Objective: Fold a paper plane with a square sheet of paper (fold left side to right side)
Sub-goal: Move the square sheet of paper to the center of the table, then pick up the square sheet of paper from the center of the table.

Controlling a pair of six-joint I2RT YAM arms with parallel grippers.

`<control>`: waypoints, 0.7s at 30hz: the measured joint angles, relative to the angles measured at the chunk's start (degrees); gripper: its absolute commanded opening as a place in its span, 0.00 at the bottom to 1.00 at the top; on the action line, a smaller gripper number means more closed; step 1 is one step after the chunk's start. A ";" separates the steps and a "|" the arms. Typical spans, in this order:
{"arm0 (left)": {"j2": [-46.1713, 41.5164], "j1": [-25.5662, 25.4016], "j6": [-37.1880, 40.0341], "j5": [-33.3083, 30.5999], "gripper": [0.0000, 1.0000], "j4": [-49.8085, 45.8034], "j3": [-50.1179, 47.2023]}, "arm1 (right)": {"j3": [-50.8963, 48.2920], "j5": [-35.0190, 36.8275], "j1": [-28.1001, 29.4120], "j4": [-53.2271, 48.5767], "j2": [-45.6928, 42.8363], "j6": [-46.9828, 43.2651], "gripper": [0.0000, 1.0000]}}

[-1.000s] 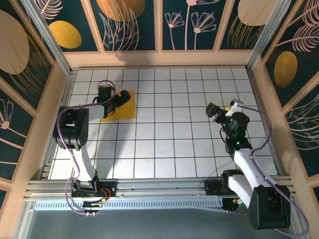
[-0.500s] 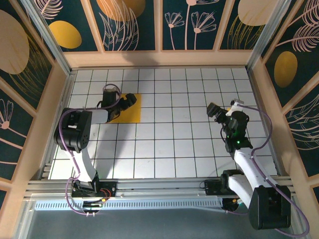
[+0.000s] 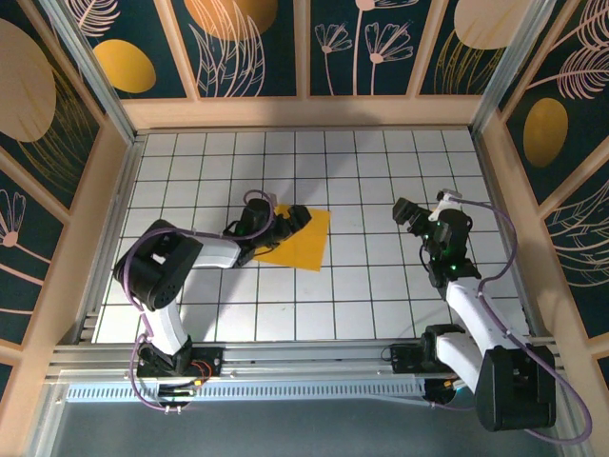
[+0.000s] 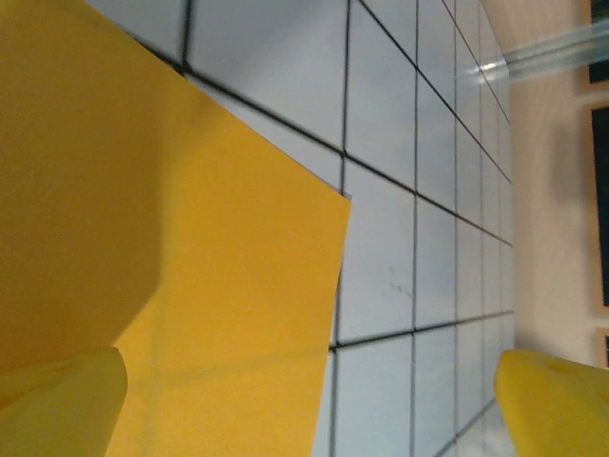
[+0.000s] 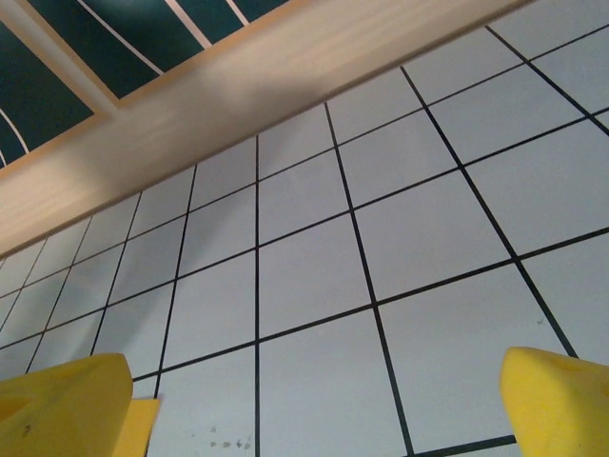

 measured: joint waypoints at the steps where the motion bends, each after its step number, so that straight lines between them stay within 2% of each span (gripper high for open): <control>1: 0.20 -1.29 -1.25 -0.37 0.99 0.42 0.07 | 0.15 -0.11 0.04 -0.24 0.20 0.00 0.99; 6: 0.94 -4.39 -5.75 -1.42 0.99 1.97 0.48 | 2.14 -0.63 0.28 -1.95 1.75 0.00 0.99; 12: -2.29 -4.66 -6.88 -4.50 0.99 -0.35 -0.46 | 8.74 -3.52 1.03 -7.50 6.80 -0.48 0.91; 16: -10.82 -4.66 -2.93 -10.45 0.99 -5.68 -1.60 | 14.51 -4.79 4.02 -11.80 12.33 -1.09 0.92; 21: -21.66 -4.59 4.92 -17.11 0.99 -11.28 -4.48 | 20.87 -3.98 12.17 -16.48 20.87 -1.81 0.95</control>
